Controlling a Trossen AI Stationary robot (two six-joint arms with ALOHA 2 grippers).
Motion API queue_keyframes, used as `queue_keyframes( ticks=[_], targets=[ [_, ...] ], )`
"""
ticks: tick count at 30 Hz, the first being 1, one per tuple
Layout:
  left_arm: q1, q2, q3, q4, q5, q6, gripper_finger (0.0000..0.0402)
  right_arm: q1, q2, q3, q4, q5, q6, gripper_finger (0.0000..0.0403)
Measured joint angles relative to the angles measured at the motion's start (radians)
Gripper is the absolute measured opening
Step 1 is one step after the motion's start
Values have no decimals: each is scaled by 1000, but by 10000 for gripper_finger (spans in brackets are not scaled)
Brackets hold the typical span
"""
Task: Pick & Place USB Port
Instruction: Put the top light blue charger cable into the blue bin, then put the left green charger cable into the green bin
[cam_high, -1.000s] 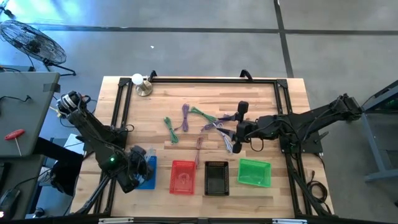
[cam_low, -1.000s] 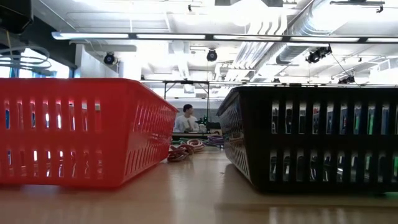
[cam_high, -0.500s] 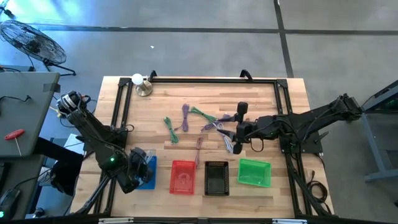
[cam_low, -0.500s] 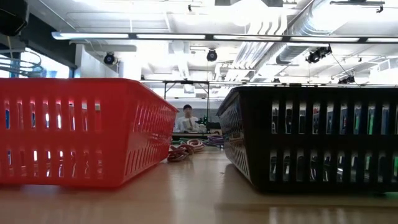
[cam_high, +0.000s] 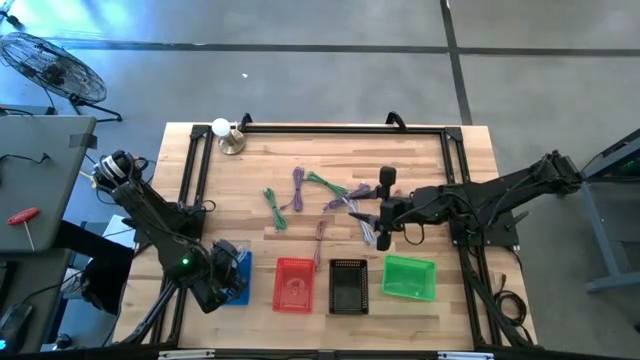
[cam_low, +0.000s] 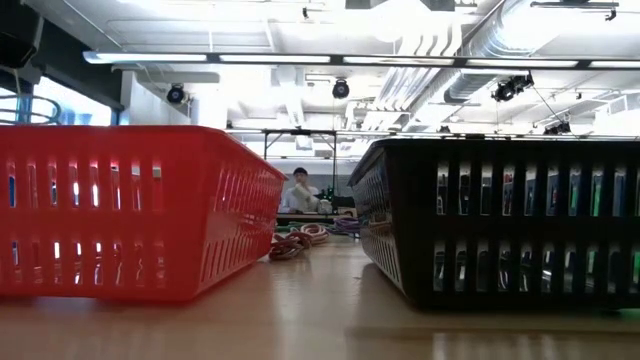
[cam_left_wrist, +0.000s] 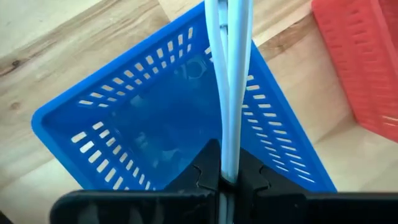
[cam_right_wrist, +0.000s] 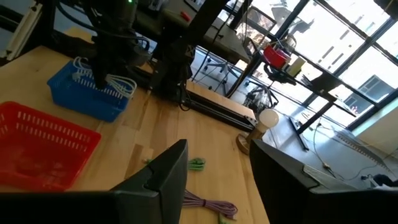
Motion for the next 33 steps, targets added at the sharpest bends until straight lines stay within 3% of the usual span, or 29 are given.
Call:
queue_keyframes(
  ticks=[8,21,26,33],
  targets=[
    [0,3,0,-2,-55,27,19,0,0,0,0,-4,0,165],
    [0,3,0,-20,-84,18,145,0,0,0,-1,-3,0,165],
    [1,2,2,-11,-129,-23,151,0,0,0,-1,-3,-5,165],
    [53,-51,106,-134,-268,158,151,0,0,0,10,-3,-30,165]
  ],
)
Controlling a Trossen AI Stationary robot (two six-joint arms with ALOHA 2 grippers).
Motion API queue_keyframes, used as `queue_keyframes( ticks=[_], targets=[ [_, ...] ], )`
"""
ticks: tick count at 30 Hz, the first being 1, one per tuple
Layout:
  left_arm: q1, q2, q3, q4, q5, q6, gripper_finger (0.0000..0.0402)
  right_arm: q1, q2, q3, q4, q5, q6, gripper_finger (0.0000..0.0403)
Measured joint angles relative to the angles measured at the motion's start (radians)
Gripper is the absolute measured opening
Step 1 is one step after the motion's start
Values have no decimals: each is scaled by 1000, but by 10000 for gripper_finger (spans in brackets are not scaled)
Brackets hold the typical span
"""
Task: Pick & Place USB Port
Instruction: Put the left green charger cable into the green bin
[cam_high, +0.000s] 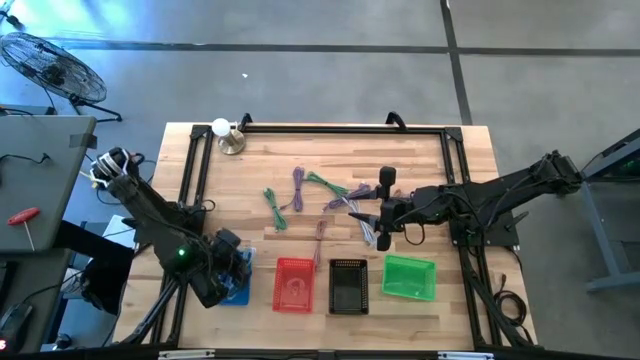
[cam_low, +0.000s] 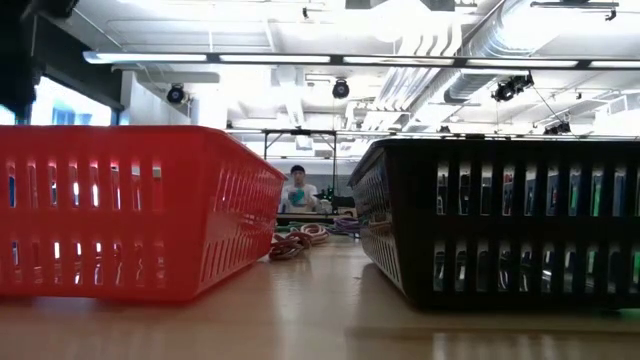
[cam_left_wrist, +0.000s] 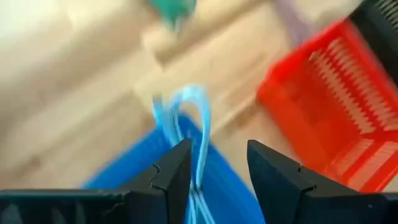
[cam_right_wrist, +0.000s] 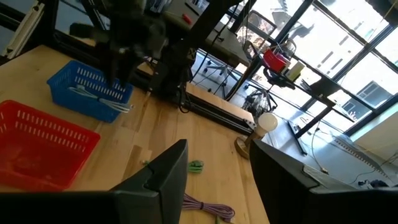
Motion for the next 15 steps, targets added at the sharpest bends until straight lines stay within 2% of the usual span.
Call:
queue_keyframes(
  ticks=[3,6,8,12,15],
  targets=[
    [49,-16,60,-49,-85,151,151,0,0,0,0,0,-14,165],
    [102,-19,107,-81,-219,332,151,0,0,0,-1,7,-16,165],
    [134,-19,117,-75,-315,439,151,0,0,0,-2,8,-21,165],
    [215,-19,117,-54,-432,596,151,0,0,0,-11,8,-23,165],
    [295,-19,117,-56,-551,774,151,0,0,0,-28,18,-24,165]
  ],
)
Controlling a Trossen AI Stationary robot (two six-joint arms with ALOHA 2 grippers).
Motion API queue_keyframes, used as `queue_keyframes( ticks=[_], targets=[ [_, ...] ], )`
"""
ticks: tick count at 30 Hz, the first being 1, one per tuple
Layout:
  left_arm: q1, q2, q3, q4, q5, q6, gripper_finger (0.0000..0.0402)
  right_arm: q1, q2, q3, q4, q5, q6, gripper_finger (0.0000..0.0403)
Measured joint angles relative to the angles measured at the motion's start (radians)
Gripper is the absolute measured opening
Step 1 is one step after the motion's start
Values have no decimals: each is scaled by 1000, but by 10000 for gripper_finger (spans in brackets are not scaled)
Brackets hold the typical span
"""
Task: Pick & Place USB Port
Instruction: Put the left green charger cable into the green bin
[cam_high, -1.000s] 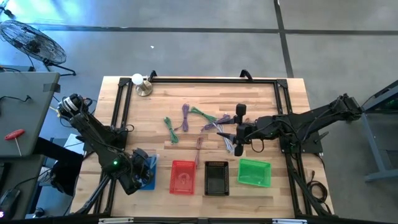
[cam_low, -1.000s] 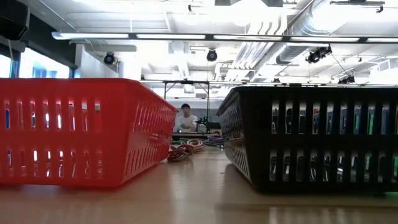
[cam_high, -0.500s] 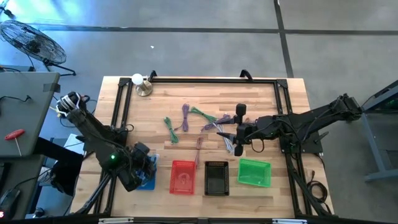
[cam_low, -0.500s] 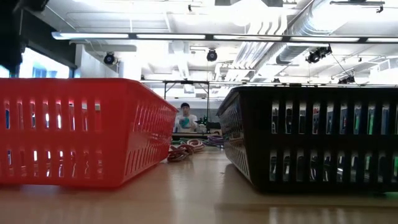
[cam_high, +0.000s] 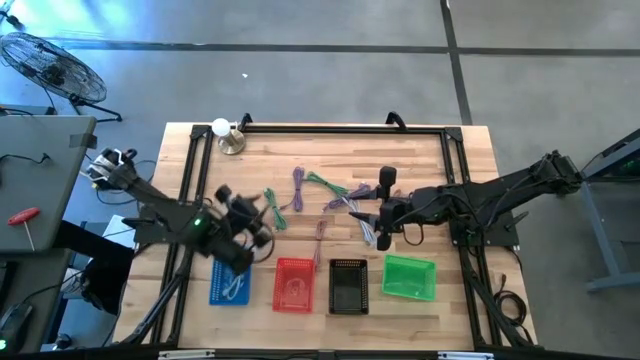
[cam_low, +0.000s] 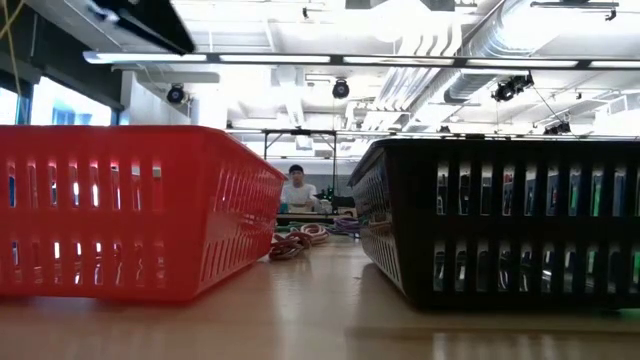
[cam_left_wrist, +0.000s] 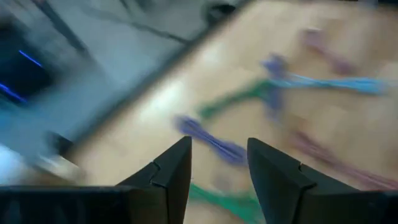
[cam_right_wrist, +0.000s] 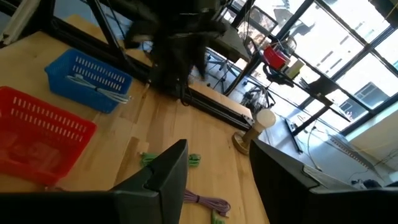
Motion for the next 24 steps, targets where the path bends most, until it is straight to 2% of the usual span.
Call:
queue_keyframes(
  ticks=[3,5,7,10,13,16,24],
  targets=[
    [84,0,0,11,-95,162,151,0,0,0,-8,37,-2,165],
    [139,0,0,15,-82,281,151,0,0,0,-15,61,-18,165],
    [188,0,0,16,24,466,151,0,0,0,-23,80,-27,165],
    [258,0,0,19,250,744,151,-3,0,0,-24,90,-31,165],
    [333,0,-1,36,423,878,151,-10,0,0,-24,90,-45,165],
    [402,0,-1,48,472,974,151,-27,0,0,-24,84,-44,165],
    [523,0,-1,50,481,1159,151,-58,0,0,-27,55,-16,165]
  ],
)
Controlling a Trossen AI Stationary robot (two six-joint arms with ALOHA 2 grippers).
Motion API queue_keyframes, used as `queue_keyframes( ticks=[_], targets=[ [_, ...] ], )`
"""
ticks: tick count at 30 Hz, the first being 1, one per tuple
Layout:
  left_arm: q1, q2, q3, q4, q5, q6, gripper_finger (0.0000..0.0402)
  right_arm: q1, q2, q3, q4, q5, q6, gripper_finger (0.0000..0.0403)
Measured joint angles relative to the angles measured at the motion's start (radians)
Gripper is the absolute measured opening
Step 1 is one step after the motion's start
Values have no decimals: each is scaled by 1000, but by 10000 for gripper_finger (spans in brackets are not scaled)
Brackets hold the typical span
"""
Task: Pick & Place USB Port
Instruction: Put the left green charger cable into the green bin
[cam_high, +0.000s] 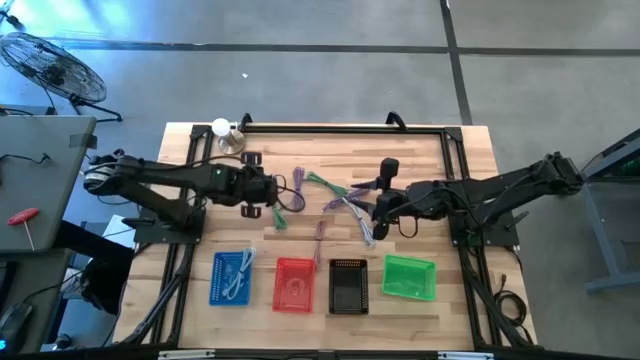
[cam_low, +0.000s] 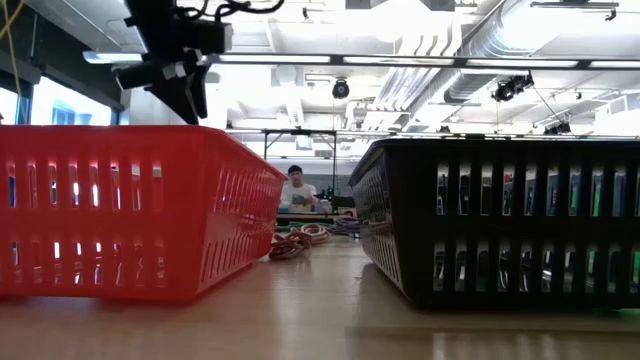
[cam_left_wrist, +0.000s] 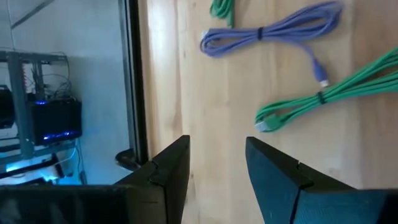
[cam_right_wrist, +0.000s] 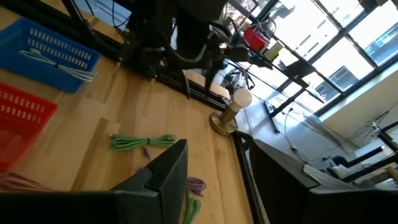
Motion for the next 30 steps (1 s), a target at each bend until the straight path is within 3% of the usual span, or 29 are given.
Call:
queue_keyframes(
  ticks=[7,16,20,26,30],
  targets=[
    [12,0,0,14,33,59,151,-8,0,0,-22,-23,19,165],
    [45,0,0,43,470,218,151,-9,0,0,-36,-26,17,165],
    [105,19,0,76,597,266,151,-9,0,0,-36,-30,19,165],
    [173,98,-14,77,601,345,151,-9,0,0,-36,-31,24,165],
    [190,167,-24,88,661,415,151,-9,0,0,-37,-31,36,165]
  ],
)
